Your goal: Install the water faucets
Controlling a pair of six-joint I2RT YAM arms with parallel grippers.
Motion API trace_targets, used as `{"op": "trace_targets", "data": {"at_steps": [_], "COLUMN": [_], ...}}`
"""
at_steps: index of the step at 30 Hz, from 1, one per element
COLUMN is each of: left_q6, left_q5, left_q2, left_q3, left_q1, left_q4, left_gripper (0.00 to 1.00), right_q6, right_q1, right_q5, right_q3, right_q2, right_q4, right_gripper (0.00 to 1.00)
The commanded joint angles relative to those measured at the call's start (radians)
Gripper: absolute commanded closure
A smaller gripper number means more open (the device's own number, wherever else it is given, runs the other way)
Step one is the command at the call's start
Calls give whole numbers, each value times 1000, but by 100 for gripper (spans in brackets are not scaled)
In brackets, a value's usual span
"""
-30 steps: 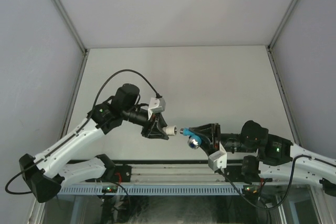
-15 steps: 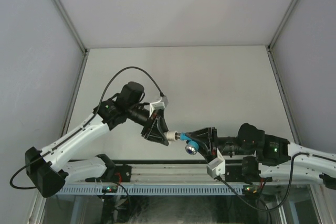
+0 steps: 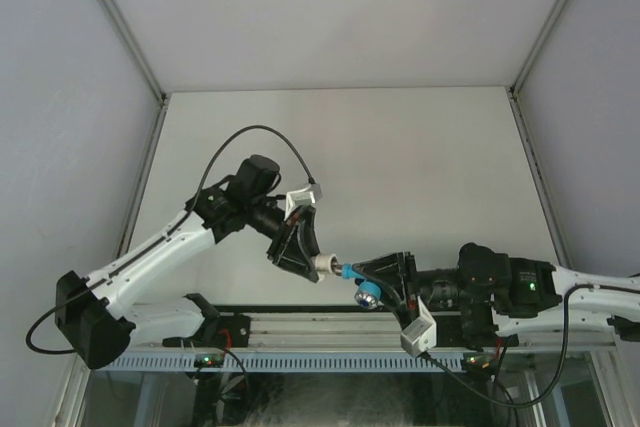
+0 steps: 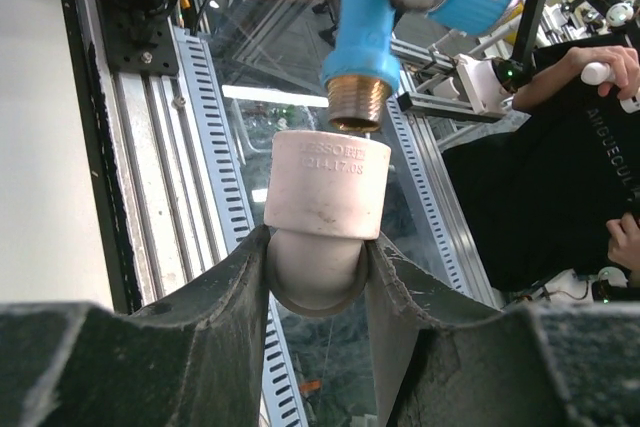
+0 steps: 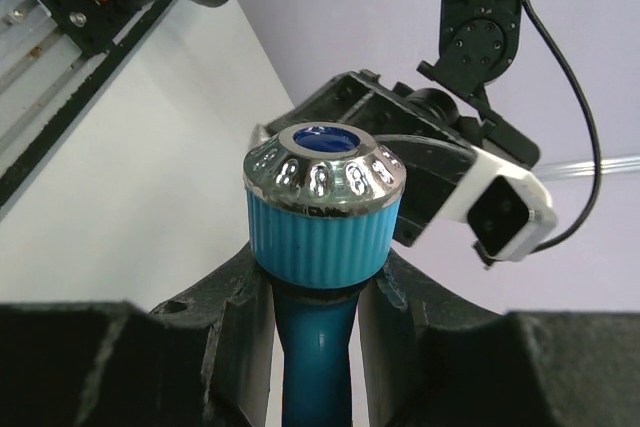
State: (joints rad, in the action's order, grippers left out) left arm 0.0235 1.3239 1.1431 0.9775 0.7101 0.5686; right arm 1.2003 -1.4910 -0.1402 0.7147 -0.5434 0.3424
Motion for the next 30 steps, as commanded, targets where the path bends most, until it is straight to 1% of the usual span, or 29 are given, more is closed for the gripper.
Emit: {"op": "trace_targets", "data": {"at_steps": [1, 2, 4, 9, 15, 17, 21, 30], "left_q6": [157, 185, 207, 233, 264, 270, 276, 297], "left_q5": [19, 30, 28, 33, 32, 33, 41, 55], "left_q2": [17, 22, 30, 28, 38, 40, 44, 56], "left_q3": [42, 53, 68, 83, 105, 111, 117, 129], "left_q1": [-8, -8, -6, -6, -6, -6, -6, -6], "left_q4": [180, 225, 254, 273, 300, 307, 307, 328], "left_gripper": [100, 100, 100, 100, 100, 100, 100, 100], "right_q6": [44, 53, 54, 51, 15, 8, 10, 20], "right_q1": [-28, -29, -29, -25, 13, 37, 66, 83], "right_q5": [98, 107, 115, 80, -23, -75, -126, -128], "right_q3": [59, 63, 75, 79, 76, 66, 61, 60], "right_q2": [-9, -14, -28, -38, -58, -56, -54, -96], "right_q4": [-20, -20, -4, -8, -1, -19, -42, -60], "right_gripper": [100, 100, 100, 100, 100, 100, 100, 100]}}
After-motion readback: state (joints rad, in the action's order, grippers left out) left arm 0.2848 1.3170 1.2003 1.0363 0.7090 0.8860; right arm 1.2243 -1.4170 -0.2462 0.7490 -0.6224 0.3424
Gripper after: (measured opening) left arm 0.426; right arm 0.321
